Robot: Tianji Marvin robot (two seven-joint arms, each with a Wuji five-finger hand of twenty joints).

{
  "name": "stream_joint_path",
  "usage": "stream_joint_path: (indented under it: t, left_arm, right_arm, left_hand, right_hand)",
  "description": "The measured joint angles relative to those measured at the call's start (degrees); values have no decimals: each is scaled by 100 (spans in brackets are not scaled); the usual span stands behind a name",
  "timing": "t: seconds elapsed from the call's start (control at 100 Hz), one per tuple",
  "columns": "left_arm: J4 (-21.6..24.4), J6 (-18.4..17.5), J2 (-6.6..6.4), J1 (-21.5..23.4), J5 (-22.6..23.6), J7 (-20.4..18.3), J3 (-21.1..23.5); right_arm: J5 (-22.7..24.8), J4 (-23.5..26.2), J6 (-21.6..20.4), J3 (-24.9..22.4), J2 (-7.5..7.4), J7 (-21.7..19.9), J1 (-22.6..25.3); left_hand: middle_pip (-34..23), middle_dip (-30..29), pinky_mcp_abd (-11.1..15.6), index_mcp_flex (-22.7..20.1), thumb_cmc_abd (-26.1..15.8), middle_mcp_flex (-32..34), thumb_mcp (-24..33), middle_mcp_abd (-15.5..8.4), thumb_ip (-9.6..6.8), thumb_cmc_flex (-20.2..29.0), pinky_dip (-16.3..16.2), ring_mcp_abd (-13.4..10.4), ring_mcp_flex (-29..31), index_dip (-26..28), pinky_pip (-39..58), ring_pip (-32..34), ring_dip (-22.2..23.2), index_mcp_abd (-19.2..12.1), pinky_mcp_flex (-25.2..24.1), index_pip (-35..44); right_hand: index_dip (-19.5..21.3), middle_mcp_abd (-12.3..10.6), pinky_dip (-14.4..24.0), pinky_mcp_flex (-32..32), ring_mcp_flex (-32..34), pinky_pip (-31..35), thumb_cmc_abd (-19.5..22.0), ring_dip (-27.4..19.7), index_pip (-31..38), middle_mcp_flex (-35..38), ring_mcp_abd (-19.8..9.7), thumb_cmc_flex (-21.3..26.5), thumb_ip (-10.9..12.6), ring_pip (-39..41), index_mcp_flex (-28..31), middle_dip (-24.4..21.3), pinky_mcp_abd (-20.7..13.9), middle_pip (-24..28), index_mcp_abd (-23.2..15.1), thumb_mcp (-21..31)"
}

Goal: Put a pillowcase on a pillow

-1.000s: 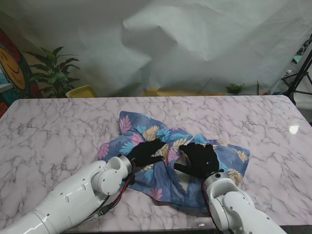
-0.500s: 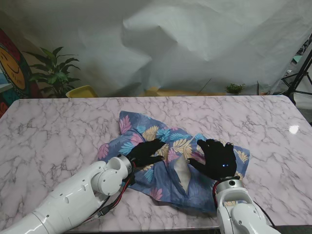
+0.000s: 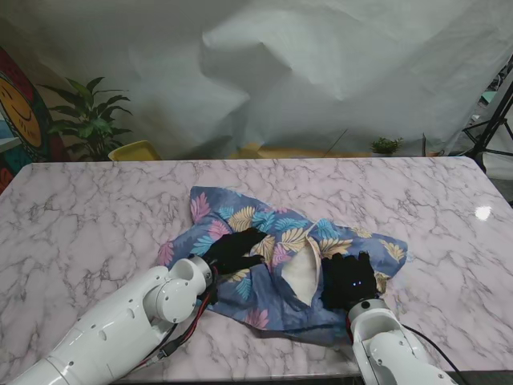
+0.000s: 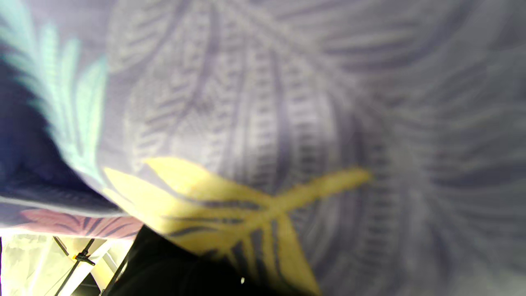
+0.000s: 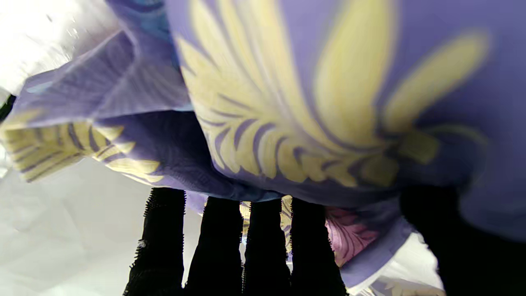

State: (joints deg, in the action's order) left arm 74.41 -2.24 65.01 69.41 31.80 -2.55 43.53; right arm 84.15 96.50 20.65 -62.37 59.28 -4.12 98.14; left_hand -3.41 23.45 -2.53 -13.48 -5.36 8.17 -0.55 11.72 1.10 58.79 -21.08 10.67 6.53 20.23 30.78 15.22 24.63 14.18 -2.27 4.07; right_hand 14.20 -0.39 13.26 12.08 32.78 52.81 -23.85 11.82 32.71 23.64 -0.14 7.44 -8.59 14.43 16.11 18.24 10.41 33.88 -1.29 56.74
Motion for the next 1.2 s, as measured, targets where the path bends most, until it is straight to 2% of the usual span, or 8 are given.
stream_joint_path:
  t: [0.09, 0.2, 0.44, 0.66, 0.81, 0.96, 1.05, 1.2]
  left_arm:
    - [70, -14, -19, 146, 58, 55, 173]
    - [132, -23, -52, 279, 93, 169, 268]
    - [182, 195, -65, 302, 164, 280, 234]
    - [-21, 479, 50, 112, 105, 528, 64]
    - [-127, 629, 108, -2, 147, 622, 3]
    - [-102, 795, 132, 2, 270, 639, 109]
    - [165, 956, 122, 205, 404, 575, 426]
    - [788, 1199, 2, 663, 812, 518, 867]
  right_arm:
    - [-344, -513, 48, 222, -11, 707, -366]
    - [-808, -1014, 238, 492, -9, 1232, -751]
    - [-1004, -1545, 348, 720, 55, 1322, -1342]
    - [-1364, -1906, 308, 866, 80, 1369, -1733]
    - [-1306, -1896, 255, 776, 91, 1355, -1732]
    - [-1074, -1491, 22, 266, 108, 1208, -1378]
    - [-1005, -1201, -162, -5, 104, 1185, -1141]
    - [-851, -823, -400, -367, 103, 1173, -866]
  left_hand:
    - [-17, -1, -19, -59, 0, 204, 0, 21, 0, 0, 0, 24, 129, 0, 100, 1, 0, 12, 86, 10]
    - [-17, -7, -20, -132, 0, 278, 2, 22, 0, 0, 0, 28, 194, 0, 174, 1, 0, 15, 121, 15]
    - [-17, -7, -28, -134, 0, 279, 4, 69, 0, 0, 0, 40, 263, 0, 336, 6, 0, 32, 156, 15]
    - [-17, 41, -29, -137, 3, 280, -9, 69, 0, 0, -6, 40, 273, 0, 606, 193, 58, 13, 173, 113]
    - [-17, 41, -29, -171, 7, 280, -13, 69, 0, 0, -12, 36, 330, 0, 742, 288, 64, 7, 228, 213]
    - [-17, 42, -30, -227, 10, 281, -16, 68, 0, 0, -18, 18, 363, 0, 806, 377, 69, 5, 292, 289]
    - [-17, 42, -35, -295, 15, 281, -16, 68, 0, 0, -18, 18, 411, 0, 815, 402, 73, 5, 340, 313]
    - [-17, 42, -288, -296, 20, 281, -16, 75, 0, 0, -22, 201, 414, 1, 896, 403, 78, 5, 394, 317]
  right_hand:
    - [4, -73, 0, 0, 0, 0, 0, 1, 93, -2, -85, -62, 0, 2, 0, 11, -18, 15, -115, 2]
    - [7, -204, 0, 0, -1, 0, 1, 1, 152, -13, -154, -125, -75, 2, -61, 11, -50, 15, -320, -28]
    - [-24, -217, 0, 1, -2, 36, -10, 26, 175, -16, -155, -199, -174, 3, -101, -9, -53, 15, -394, -174]
    - [-50, -217, 0, 9, 1, 44, -9, 46, 229, -16, -155, -261, -185, 49, -148, -13, -55, 15, -396, -181]
    - [-115, -213, 0, 9, 1, 44, -9, 46, 237, -11, -155, -261, -185, 49, -148, -10, -57, 15, -396, -181]
    - [-133, -196, 0, 3, 1, 45, 60, 46, 240, -3, -155, -328, -185, 49, -52, -10, -58, 15, -394, -334]
    - [-136, -195, 0, -48, -4, 52, 160, 47, 241, -3, -155, -327, -185, 49, -51, -10, -58, 15, -393, -459]
    - [-141, -195, 0, -96, -7, 58, 150, 47, 310, -3, -153, -326, -185, 49, -49, -10, -59, 15, -393, -539]
